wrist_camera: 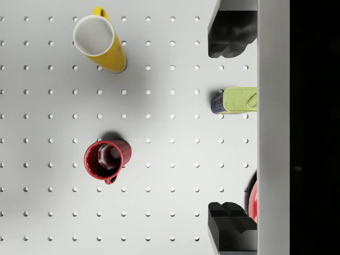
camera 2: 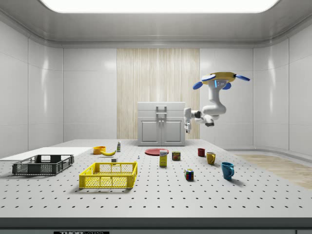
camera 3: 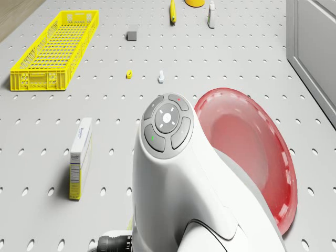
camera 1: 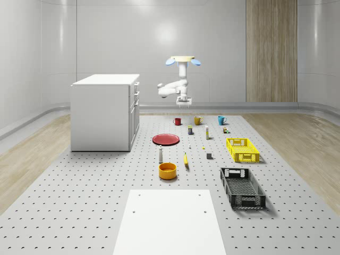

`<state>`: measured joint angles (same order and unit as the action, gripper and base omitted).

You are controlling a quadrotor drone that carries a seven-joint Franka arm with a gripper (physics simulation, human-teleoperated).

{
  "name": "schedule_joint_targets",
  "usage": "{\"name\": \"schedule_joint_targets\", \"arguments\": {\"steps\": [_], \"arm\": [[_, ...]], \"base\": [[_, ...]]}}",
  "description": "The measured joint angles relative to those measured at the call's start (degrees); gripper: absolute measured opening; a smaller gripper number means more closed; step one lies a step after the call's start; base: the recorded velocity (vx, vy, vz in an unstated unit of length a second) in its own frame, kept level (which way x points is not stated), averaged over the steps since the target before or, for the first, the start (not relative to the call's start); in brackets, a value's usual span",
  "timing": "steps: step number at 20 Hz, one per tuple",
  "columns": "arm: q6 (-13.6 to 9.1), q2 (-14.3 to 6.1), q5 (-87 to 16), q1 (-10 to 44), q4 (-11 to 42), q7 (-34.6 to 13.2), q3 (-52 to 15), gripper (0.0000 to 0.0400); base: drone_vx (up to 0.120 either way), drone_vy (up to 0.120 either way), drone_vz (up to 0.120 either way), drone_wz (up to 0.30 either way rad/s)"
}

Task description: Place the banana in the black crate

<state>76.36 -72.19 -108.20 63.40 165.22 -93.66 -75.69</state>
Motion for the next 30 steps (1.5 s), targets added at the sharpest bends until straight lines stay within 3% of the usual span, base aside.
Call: {"name": "schedule_joint_targets", "arguments": {"steps": [14,24,30], "arm": [[2.9,-3.1,1.5,0.9,-0.2,-0.8,-0.8,0.0400],[4.7,-5.1,2.4,1.4,-0.3,-1.3,-1.2,0.0400],[5.7,-6.2,2.9,1.7,-0.4,-1.5,-1.4,0.0400]], "base": [[0.120,0.000,-0.117,0.000],[0.120,0.000,-0.048,0.000],[0.120,-0.073,-0.020,0.000]]}}
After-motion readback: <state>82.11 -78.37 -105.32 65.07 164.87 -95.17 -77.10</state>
